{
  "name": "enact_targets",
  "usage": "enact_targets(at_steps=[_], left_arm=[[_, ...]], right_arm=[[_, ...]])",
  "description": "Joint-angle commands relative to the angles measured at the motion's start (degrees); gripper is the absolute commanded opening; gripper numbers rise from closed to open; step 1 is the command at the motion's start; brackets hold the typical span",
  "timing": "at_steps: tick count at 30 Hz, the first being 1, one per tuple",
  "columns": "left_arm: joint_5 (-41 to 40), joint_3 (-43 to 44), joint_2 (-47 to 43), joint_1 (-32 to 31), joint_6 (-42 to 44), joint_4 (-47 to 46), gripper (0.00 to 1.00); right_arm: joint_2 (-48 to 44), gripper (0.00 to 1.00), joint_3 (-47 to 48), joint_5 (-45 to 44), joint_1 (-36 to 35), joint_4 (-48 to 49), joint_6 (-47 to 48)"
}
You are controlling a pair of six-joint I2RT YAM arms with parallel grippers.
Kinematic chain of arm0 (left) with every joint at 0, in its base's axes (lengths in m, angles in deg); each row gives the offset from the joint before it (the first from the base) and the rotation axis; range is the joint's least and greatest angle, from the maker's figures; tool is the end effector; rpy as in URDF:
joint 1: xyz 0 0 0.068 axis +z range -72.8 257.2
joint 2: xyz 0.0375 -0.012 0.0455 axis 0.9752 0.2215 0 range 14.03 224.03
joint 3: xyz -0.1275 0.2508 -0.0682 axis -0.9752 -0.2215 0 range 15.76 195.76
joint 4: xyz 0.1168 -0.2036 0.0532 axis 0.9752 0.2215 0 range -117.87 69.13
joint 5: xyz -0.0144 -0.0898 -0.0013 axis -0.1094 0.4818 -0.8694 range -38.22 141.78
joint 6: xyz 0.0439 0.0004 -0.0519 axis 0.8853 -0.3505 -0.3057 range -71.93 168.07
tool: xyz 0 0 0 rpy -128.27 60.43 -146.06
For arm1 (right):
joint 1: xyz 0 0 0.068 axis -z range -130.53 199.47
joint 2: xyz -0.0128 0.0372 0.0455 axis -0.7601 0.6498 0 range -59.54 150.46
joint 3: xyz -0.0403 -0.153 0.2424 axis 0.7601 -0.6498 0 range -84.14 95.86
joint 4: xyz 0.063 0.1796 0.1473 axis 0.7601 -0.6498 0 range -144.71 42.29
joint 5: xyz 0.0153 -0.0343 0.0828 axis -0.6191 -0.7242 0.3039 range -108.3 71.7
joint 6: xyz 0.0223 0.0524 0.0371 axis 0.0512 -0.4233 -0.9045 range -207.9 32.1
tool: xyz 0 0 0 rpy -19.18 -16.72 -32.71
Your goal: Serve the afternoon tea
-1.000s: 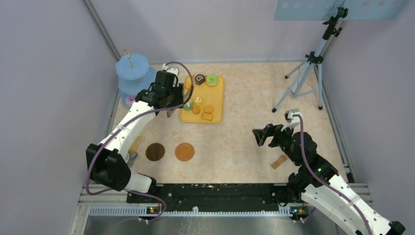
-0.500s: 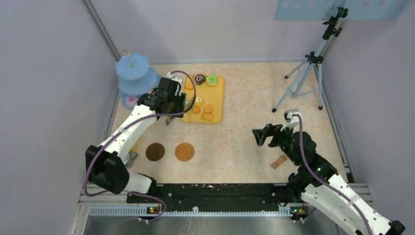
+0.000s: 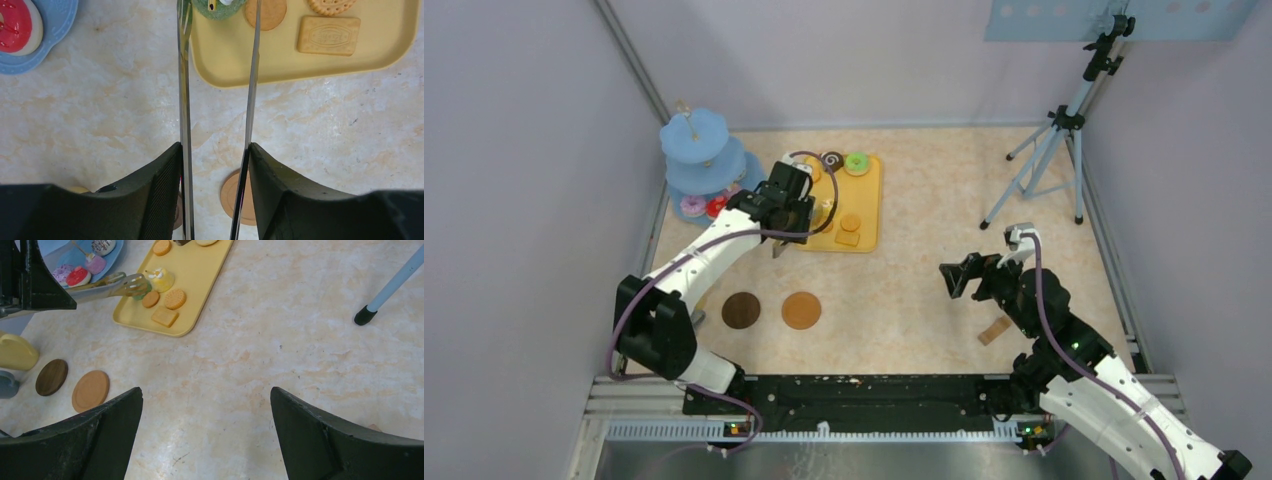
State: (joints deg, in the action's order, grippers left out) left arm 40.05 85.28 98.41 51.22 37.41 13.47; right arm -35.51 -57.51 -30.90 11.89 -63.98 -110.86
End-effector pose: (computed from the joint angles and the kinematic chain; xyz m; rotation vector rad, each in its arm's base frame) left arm 0.2691 -0.1188 0.2883 0.2581 2.5081 0.0051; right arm 0.0917 0.0555 0.2681 -0.0755 1.8367 0.5510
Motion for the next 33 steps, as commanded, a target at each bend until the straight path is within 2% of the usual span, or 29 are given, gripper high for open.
enact_targets(at_steps=[1,7,12,19,33], left_arm=[[-3.1,-0.4,1.4,-0.9,-0.5,-3.4,0.55],[-5.1,0.8,3.8,-1.9,-0.9,-3.9,0.52],[-6.5,1.7,4.7,-2.0,-1.3,-3.7,0.43],[-8.2,4.0,2.7,-2.1,-1.5,-2.6,0.35],[-22.6,12.5,-1.5,-1.8,0.1,-1.4,0.33]], right_arm=[[0.1,0.96,0.5,-0.6,0.3,1.5,0.6],[0.1,0.96,0.5,-0.5,0.3,1.4,0.5],[0.1,0.96,0.5,-0.4,0.3,1.3,0.5],[0.2,0.96,0.6,-0.5,0.3,1.3,0.5],[0.4,0.96,0.8,-0.5,0.3,1.2,0.5]])
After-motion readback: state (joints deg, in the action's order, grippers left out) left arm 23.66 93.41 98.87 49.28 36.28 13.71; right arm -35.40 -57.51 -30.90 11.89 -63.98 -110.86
